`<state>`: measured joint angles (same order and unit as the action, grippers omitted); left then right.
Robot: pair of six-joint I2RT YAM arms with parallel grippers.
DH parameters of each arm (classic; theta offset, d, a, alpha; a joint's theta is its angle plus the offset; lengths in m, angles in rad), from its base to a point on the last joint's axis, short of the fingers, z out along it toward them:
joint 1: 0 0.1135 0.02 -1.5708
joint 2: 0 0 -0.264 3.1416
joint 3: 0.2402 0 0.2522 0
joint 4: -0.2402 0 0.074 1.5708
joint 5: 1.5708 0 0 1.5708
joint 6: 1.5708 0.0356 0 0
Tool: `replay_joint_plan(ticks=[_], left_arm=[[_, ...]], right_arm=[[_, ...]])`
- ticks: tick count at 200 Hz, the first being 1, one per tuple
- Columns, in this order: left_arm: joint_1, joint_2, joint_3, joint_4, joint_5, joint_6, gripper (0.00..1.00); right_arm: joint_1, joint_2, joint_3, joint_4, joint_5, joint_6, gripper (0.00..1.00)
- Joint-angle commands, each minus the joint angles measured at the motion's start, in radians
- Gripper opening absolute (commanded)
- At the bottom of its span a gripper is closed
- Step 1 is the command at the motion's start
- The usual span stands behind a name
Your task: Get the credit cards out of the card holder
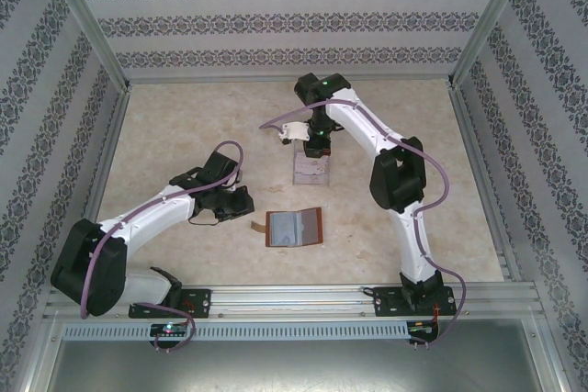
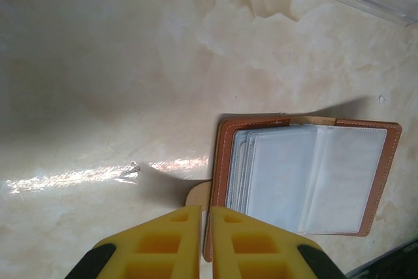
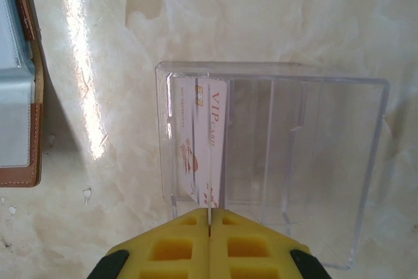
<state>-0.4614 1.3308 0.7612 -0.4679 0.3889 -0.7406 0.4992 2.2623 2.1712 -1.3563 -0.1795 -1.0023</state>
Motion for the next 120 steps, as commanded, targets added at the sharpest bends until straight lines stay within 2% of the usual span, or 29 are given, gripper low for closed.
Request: replay_joint_plan(ticks=[1, 76, 103, 120], left_arm=[[0.019, 0.009, -0.006, -0.017, 0.013, 0.018, 0.12], [0.028, 0.018, -0.008, -0.008, 0.024, 0.014, 0.12], [0.027, 0.027, -0.001, -0.008, 0.031, 0.016, 0.12], [0.028, 0.031, 0.006, -0.011, 0.031, 0.019, 0.12]], right_arm=[[-0.011, 0.036, 0.038, -0.062, -0.007, -0.026, 0.00], [-0.002, 0.092, 0.047, -0.072, -0.035, -0.025, 0.03], [-0.003, 0.093, 0.047, -0.061, -0.010, -0.016, 0.20], [-0.008, 0.080, 0.046, -0.034, 0.033, 0.000, 0.24]])
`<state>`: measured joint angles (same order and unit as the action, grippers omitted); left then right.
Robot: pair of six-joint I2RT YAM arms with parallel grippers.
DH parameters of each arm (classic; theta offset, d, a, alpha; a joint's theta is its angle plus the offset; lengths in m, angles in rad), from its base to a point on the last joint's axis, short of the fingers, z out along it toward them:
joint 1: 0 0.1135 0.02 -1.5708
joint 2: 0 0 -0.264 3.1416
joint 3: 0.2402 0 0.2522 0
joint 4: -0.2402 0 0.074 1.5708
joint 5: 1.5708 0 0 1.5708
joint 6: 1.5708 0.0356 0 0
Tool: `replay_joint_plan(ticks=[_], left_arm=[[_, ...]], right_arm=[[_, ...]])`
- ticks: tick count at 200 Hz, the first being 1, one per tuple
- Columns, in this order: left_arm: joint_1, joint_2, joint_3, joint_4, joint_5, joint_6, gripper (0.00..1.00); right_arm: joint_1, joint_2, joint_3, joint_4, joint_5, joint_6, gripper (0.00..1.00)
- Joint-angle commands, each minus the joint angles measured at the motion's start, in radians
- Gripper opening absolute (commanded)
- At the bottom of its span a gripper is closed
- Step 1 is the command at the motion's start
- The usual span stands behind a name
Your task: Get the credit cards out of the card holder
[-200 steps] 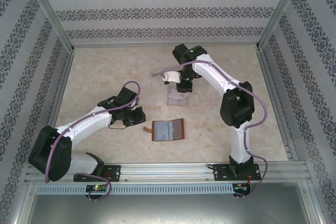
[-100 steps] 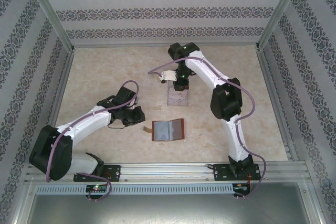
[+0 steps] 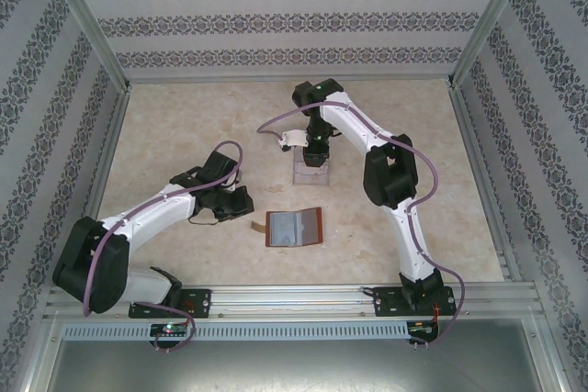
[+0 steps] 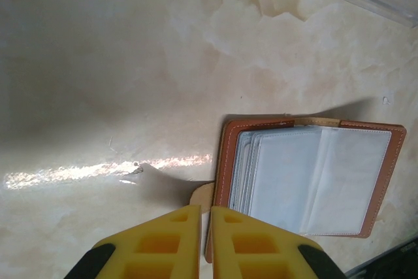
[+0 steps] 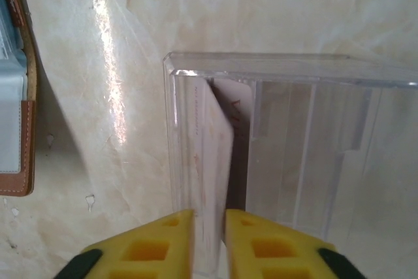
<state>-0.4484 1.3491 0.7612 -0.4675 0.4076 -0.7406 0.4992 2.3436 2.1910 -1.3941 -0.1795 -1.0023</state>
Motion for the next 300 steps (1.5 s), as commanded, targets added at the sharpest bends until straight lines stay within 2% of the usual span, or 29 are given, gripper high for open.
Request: replay_joint_plan(ticks=[1, 36, 81, 139, 197, 222, 249, 273, 300], left_arm=[[0.016, 0.013, 0.007, -0.012, 0.013, 0.020, 0.12], [0.016, 0.025, 0.037, -0.032, 0.005, 0.040, 0.12], [0.015, 0.014, 0.098, -0.052, -0.002, 0.061, 0.12], [0.017, 0.027, 0.185, -0.084, -0.011, 0.096, 0.13], [0.016, 0.037, 0.206, -0.103, -0.026, 0.111, 0.14], [0.017, 0.037, 0.189, -0.096, -0.017, 0.094, 0.14], [0.014, 0.038, 0.177, -0.048, 0.033, 0.074, 0.14], [0.001, 0.026, 0.157, -0.009, 0.045, 0.048, 0.15], [-0.025, 0.046, 0.148, 0.015, 0.088, 0.025, 0.14]], right_arm=[[-0.008, -0.001, 0.026, 0.007, 0.035, 0.000, 0.24], [-0.009, -0.052, 0.020, 0.059, 0.060, 0.018, 0.27], [0.021, -0.128, -0.039, 0.131, 0.010, 0.093, 0.29], [0.118, -0.352, -0.300, 0.392, -0.020, 0.282, 0.30], [0.165, -0.549, -0.516, 0.553, 0.030, 0.481, 0.31], [0.170, -0.605, -0.581, 0.622, 0.070, 0.601, 0.33], [0.182, -0.652, -0.613, 0.664, 0.125, 0.798, 0.36], [0.182, -0.683, -0.657, 0.679, 0.160, 0.984, 0.35], [0.180, -0.726, -0.725, 0.707, 0.097, 1.174, 0.30]])
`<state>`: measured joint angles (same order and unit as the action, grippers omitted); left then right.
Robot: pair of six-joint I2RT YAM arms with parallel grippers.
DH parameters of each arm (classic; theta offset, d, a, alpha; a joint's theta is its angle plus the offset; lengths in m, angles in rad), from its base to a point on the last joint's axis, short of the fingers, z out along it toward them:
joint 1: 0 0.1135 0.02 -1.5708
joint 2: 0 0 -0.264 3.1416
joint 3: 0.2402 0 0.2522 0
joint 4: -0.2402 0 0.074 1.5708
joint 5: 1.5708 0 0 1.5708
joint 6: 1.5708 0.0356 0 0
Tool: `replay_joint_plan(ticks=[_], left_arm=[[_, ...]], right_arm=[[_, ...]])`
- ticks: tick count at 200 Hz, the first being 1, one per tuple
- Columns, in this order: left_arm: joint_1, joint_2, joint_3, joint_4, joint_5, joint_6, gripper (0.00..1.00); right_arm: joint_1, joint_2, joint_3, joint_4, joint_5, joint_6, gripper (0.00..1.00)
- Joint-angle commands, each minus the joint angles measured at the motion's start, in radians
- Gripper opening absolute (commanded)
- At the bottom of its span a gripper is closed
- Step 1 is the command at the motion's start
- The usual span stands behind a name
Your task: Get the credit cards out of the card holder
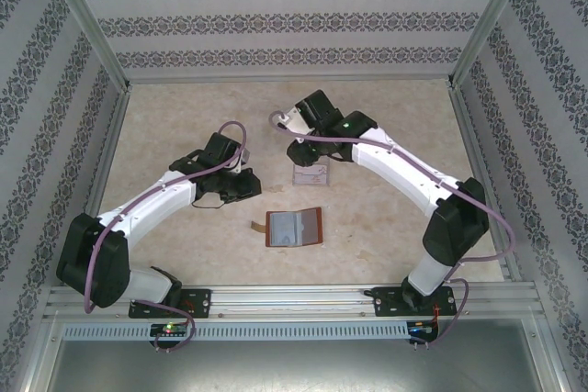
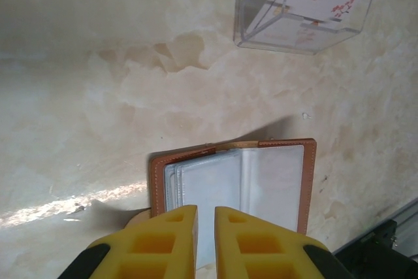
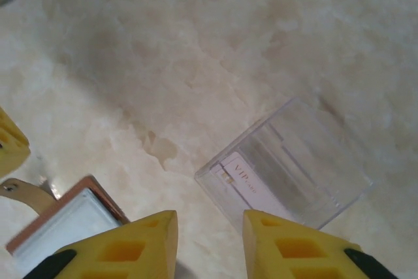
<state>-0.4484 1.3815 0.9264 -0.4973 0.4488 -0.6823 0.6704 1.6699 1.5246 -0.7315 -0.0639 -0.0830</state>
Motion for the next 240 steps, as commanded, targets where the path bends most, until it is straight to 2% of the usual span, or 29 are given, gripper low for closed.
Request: replay_joint_plan(ticks=[1, 54, 86, 119, 156, 240], left_arm=[[-0.026, 0.015, -0.017, 0.046, 0.046, -0.032, 0.14], [-0.080, 0.064, -0.055, 0.078, 0.053, -0.065, 0.12], [-0.110, 0.132, -0.083, 0.115, 0.078, -0.063, 0.11], [-0.118, 0.163, -0.119, 0.133, 0.061, -0.061, 0.09], [-0.118, 0.191, -0.157, 0.134, 0.051, -0.038, 0.08], [-0.116, 0.204, -0.214, 0.147, 0.050, -0.013, 0.08]], right_arm=[[0.010, -0.054, -0.061, 0.046, -0.023, 0.262, 0.30], [0.012, -0.129, -0.247, 0.166, -0.193, 0.602, 0.25], [0.030, -0.131, -0.350, 0.243, -0.276, 0.739, 0.23], [0.054, -0.084, -0.403, 0.262, -0.328, 0.783, 0.22], [0.096, -0.031, -0.413, 0.297, -0.330, 0.820, 0.24], [0.178, 0.064, -0.387, 0.236, -0.239, 0.880, 0.30]])
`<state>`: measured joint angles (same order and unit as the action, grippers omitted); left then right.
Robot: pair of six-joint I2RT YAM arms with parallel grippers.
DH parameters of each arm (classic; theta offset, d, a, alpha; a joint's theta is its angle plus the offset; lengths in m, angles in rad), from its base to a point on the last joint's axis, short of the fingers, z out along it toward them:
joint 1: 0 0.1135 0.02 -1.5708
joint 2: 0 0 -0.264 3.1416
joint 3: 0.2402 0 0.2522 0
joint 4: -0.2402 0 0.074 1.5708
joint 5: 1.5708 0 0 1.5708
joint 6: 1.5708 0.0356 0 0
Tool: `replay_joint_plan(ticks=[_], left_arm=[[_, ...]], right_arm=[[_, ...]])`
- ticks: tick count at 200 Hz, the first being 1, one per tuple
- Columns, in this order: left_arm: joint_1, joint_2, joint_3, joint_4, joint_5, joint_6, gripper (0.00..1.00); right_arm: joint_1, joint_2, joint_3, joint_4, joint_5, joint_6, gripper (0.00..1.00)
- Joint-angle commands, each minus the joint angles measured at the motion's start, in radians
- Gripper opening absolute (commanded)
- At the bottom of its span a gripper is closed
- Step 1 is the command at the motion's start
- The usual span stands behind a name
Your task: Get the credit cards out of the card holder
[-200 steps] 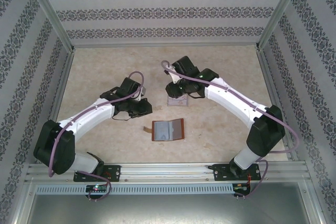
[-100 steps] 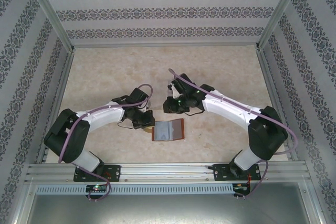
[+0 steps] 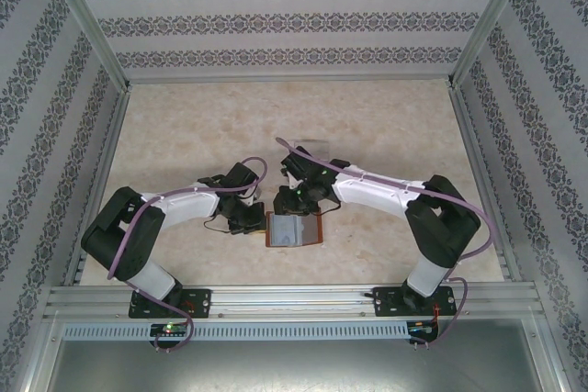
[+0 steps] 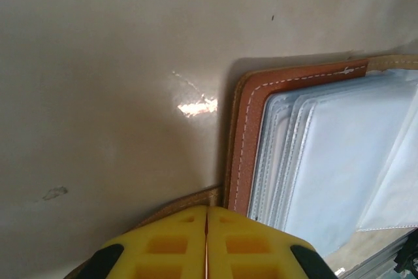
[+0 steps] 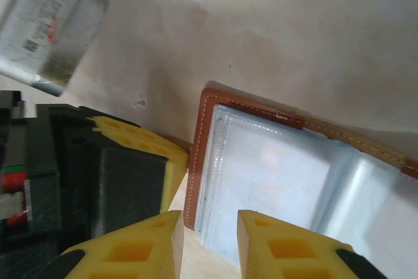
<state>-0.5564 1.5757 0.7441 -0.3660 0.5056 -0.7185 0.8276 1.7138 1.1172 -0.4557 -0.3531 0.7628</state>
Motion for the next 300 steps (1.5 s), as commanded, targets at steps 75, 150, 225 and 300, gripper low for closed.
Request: replay_joint_plan(ticks=[75, 150, 225, 300], left_arm=[[0.000, 0.006, -0.059, 0.055, 0.015, 0.011, 0.08], [0.008, 0.007, -0.059, 0.052, 0.023, 0.020, 0.08], [0.015, 0.003, -0.070, 0.056, 0.021, 0.016, 0.08], [0.024, -0.006, -0.084, 0.057, 0.019, 0.017, 0.08]], right_arm=[[0.075, 0.081, 0.043, -0.093, 0.127, 0.076, 0.39], [0.087, 0.123, 0.072, -0.163, 0.181, 0.063, 0.48], [0.103, 0.162, 0.121, -0.230, 0.219, 0.032, 0.57], [0.108, 0.194, 0.137, -0.231, 0.224, 0.022, 0.64]])
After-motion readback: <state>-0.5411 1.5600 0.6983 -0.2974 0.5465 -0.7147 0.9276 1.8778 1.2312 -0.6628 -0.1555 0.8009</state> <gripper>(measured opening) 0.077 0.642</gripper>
